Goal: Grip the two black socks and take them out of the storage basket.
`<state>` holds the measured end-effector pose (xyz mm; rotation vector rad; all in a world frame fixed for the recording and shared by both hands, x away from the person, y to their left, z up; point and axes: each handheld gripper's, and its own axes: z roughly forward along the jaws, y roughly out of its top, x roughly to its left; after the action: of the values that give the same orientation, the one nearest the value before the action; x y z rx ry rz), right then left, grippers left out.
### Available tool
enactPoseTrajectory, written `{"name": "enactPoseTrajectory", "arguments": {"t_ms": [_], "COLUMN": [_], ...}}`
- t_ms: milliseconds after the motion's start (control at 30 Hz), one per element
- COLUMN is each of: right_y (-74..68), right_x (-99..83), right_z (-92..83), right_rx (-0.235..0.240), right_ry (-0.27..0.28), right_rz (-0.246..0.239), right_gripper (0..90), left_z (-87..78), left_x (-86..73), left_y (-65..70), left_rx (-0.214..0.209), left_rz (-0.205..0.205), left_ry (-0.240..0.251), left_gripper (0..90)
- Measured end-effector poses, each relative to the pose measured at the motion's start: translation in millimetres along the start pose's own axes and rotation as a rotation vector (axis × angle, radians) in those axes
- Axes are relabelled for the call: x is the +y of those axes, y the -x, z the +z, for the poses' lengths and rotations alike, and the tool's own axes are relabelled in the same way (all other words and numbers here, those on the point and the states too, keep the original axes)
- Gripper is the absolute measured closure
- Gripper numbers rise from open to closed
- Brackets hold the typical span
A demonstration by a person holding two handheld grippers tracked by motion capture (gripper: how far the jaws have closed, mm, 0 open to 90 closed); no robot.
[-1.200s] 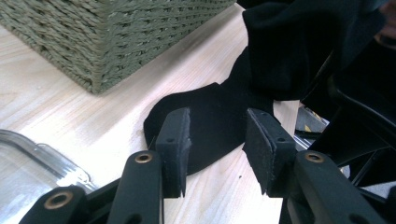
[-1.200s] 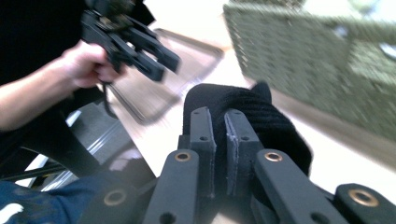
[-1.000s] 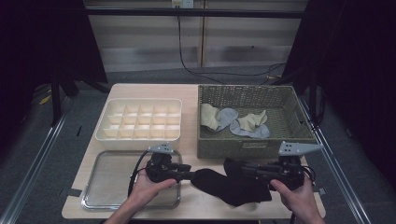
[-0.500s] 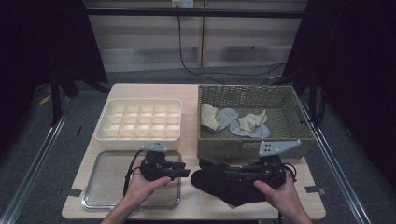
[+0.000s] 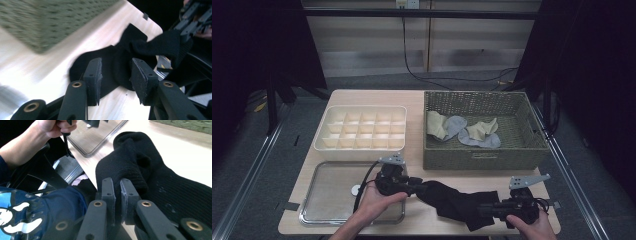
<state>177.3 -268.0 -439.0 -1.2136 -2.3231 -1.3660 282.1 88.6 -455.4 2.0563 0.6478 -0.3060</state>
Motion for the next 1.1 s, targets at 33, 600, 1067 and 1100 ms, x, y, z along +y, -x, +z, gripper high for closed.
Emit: {"name": "enactPoseTrajectory", "arguments": {"t_ms": [33,600,1067,1100], "right_y": [0.4,10.6,5.6,5.9], "right_x": [-0.3,0.4,8.4,9.6], "right_z": [-1.4,1.4,-12.2,-13.5], "right_rx": [-0.003,0.006,0.000,0.002], "right_ry": [-0.001,0.048,0.075,0.076], "right_rz": [-0.002,0.007,-0.016,-0.023], "right_gripper": [83.7,83.6,83.6,83.6], "left_z": [5.2,68.4,47.1,38.3], "left_x": [1.0,-0.4,8.1,10.8], "left_y": [1.2,-5.1,-1.8,-2.7], "left_rx": [-0.004,-0.038,-0.039,-0.015], "left_rz": [-0.001,-0.018,0.001,0.009], "left_ry": [-0.012,-0.127,-0.073,-0.042], "left_gripper": [60.8,62.3,87.5,87.5]}}
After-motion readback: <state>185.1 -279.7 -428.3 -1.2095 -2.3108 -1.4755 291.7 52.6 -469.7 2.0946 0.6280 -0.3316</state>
